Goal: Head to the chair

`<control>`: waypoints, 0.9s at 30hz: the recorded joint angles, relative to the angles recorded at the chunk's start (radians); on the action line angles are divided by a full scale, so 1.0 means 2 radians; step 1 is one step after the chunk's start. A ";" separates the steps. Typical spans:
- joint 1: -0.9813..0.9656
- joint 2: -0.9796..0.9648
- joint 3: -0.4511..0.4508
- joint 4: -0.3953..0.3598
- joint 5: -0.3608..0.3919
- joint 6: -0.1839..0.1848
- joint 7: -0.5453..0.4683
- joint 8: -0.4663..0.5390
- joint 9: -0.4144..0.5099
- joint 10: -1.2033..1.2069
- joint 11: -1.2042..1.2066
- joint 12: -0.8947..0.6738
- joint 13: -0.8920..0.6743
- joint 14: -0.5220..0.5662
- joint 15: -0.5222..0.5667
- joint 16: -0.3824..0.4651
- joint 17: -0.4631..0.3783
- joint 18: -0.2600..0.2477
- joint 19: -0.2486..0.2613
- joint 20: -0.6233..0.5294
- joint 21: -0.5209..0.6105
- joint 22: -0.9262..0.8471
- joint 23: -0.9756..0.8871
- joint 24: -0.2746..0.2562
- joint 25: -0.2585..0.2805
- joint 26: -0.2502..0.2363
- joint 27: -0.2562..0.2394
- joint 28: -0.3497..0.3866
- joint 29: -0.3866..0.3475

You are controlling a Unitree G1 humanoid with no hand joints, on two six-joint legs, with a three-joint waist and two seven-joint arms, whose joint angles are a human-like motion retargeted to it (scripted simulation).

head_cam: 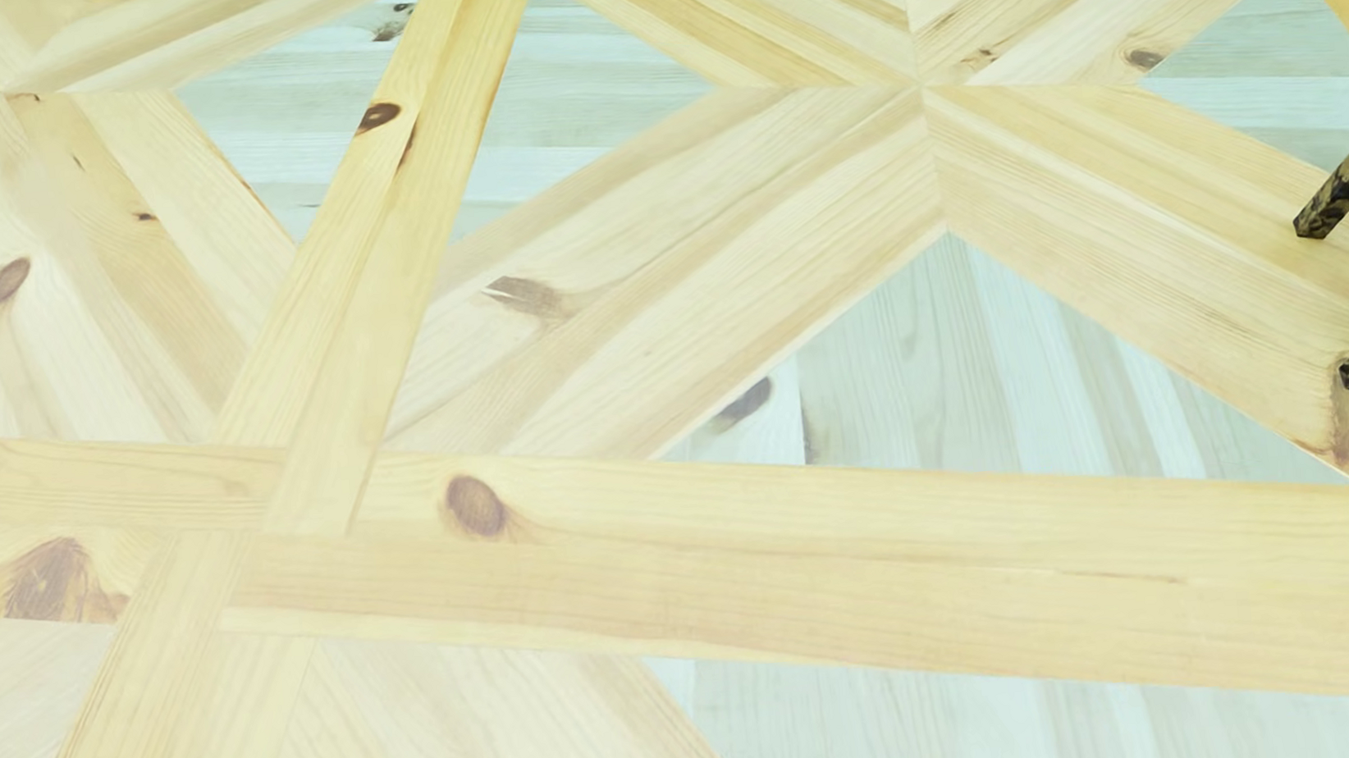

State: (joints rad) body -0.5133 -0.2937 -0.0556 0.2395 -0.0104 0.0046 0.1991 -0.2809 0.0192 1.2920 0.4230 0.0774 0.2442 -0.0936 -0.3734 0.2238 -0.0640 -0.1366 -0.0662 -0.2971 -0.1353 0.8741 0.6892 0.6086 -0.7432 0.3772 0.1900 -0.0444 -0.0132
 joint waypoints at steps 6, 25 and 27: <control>-0.050 0.086 0.028 -0.038 -0.008 0.006 -0.061 0.065 -0.006 -0.431 -0.018 0.090 -0.023 -0.006 -0.061 0.006 -0.017 0.012 0.050 0.042 0.005 -0.035 -0.063 -0.001 0.033 0.007 -0.038 0.004 -0.024; 0.227 -0.130 -0.042 -0.144 -0.046 -0.024 0.078 -0.119 -0.010 -0.379 0.027 -0.121 0.089 -0.173 0.065 0.009 0.040 0.036 -0.091 0.004 -0.055 -0.161 0.000 0.036 0.044 -0.034 0.036 0.053 0.000; 0.194 -0.101 -0.050 -0.117 -0.035 -0.020 0.070 -0.099 -0.007 -0.246 0.045 -0.117 0.087 -0.065 0.035 0.002 0.053 -0.004 -0.090 -0.009 -0.066 -0.110 0.003 0.026 0.046 -0.014 0.041 0.050 -0.006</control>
State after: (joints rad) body -0.1255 -0.4958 -0.1565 0.0055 -0.0806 -0.0345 0.3389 -0.4794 0.0049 0.8000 0.5125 -0.1565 0.4178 -0.2228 -0.3041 0.2269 0.0415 -0.1453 -0.2466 -0.3145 -0.2674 0.6549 0.6956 0.6608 -0.6508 0.3502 0.2716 0.0565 -0.0257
